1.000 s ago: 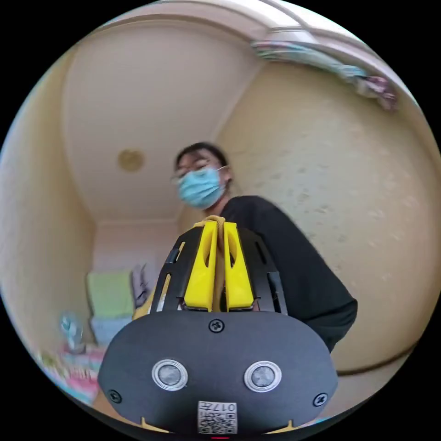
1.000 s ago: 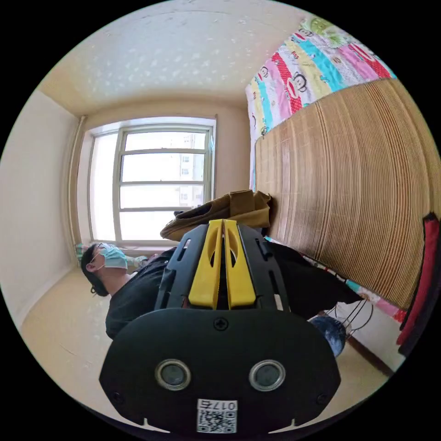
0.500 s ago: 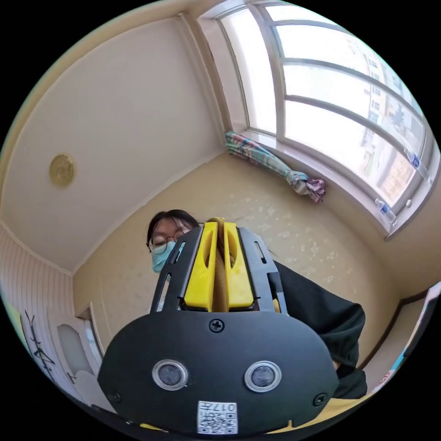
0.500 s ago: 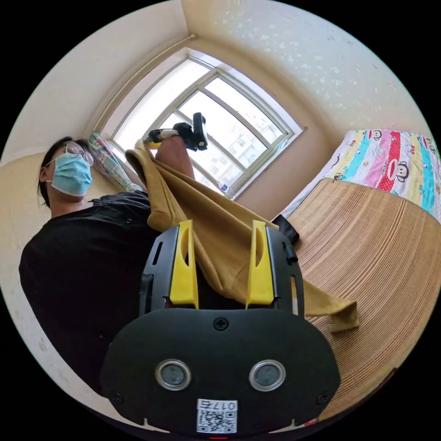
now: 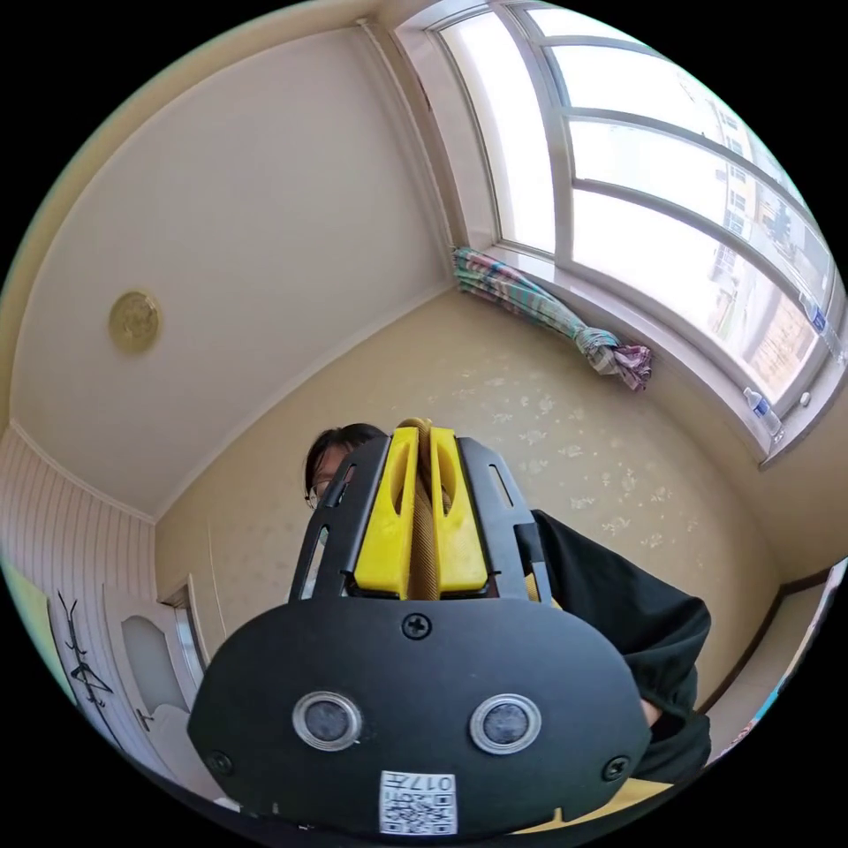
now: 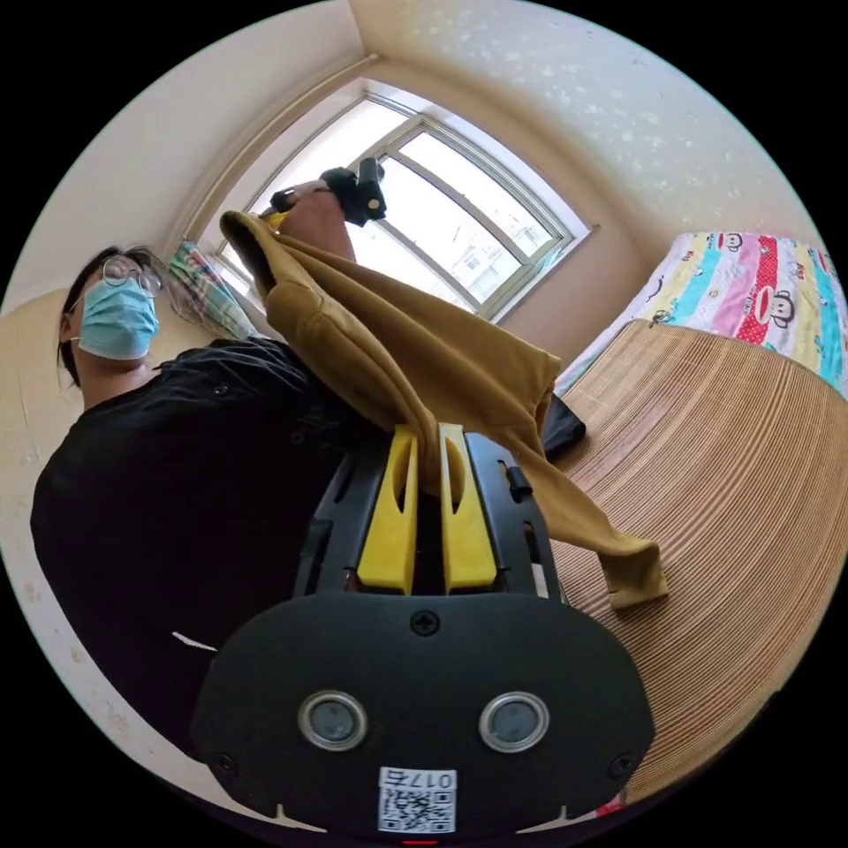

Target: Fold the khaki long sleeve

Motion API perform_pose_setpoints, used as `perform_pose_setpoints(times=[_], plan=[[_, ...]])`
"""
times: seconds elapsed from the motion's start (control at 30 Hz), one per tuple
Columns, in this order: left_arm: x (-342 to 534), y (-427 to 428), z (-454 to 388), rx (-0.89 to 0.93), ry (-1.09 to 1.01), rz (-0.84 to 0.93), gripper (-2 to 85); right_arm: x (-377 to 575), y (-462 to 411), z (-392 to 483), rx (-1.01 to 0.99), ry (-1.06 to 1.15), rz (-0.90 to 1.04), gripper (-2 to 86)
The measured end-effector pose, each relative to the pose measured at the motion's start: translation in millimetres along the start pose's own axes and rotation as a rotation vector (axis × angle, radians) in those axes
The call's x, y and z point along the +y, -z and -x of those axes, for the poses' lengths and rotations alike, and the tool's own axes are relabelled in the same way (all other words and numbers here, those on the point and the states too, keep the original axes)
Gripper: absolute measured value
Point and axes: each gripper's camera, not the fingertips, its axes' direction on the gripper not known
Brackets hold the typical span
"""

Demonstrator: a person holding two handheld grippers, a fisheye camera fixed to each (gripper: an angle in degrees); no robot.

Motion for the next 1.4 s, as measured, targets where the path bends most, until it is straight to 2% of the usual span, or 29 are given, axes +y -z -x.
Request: perform_pose_setpoints(times=[0.1,0.2,0.27,0.3,0.37,0.4,0.47,0.53,0.6,0.7,0.83,0.93,1.03,1.13,1.2,1.23,1.3,1.33,1.37,1.4], plan=[[-13,5,-20,-0.093,-0.007,0.045,0.8,-9,39,15,0.189,-0.024,-0.177,4.4],[-39,9,-55,-0.315,0.024,0.158,0.9,-18,92,61,0.358,0.040,-0.331,3.8],[-60,11,-89,-0.586,0.076,0.274,0.8,-27,114,99,0.486,0.096,-0.379,3.6],[-65,11,-98,-0.666,0.091,0.308,0.7,-32,124,125,0.581,0.125,-0.414,3.6],[-80,8,-130,-1.014,0.161,0.437,0.6,-37,135,161,0.703,0.165,-0.484,3.5],[-82,8,-136,-1.106,0.183,0.463,0.5,-38,140,184,0.756,0.199,-0.535,3.5],[-82,8,-153,-1.467,0.249,0.513,0.1,-40,142,213,0.807,0.257,-0.588,3.5],[-72,8,-153,-1.633,0.284,0.542,-0.3,-41,137,238,0.864,0.306,-0.622,3.4],[-60,8,-144,-1.674,0.282,0.544,-0.4,-40,124,267,0.962,0.337,-0.691,3.3],[-53,0,-128,-1.631,0.175,0.459,-0.5,-30,116,304,1.035,0.412,-0.815,3.2],[-70,-45,-97,-1.615,-0.126,0.388,-0.6,-7,124,344,1.034,0.521,-1.007,3.1],[-95,-72,-70,-1.721,-0.266,0.380,-0.5,4,136,361,1.040,0.633,-1.102,3.0],[-130,-63,-30,-1.856,-0.274,0.405,-0.4,-29,154,346,1.136,0.577,-1.037,2.9],[-174,0,19,-2.007,-0.185,0.445,-0.1,-98,184,270,1.270,0.376,-0.884,2.8],[-208,74,51,-2.066,-0.011,0.409,0.2,-166,218,166,1.277,0.236,-0.774,2.7],[-232,135,68,-2.097,0.139,0.332,0.6,-185,228,135,1.258,0.190,-0.742,2.6],[-262,230,93,-2.228,0.314,0.298,1.9,-263,257,1,1.152,-0.061,-0.475,2.6],[-274,288,98,-2.337,0.417,0.259,3.1,-276,260,-32,1.134,-0.137,-0.389,2.6],[-281,335,95,-2.432,0.498,0.260,3.7,-286,261,-94,1.106,-0.307,-0.234,2.5],[-282,354,91,-2.478,0.547,0.273,3.8,-278,257,-139,1.103,-0.421,-0.132,2.3]])
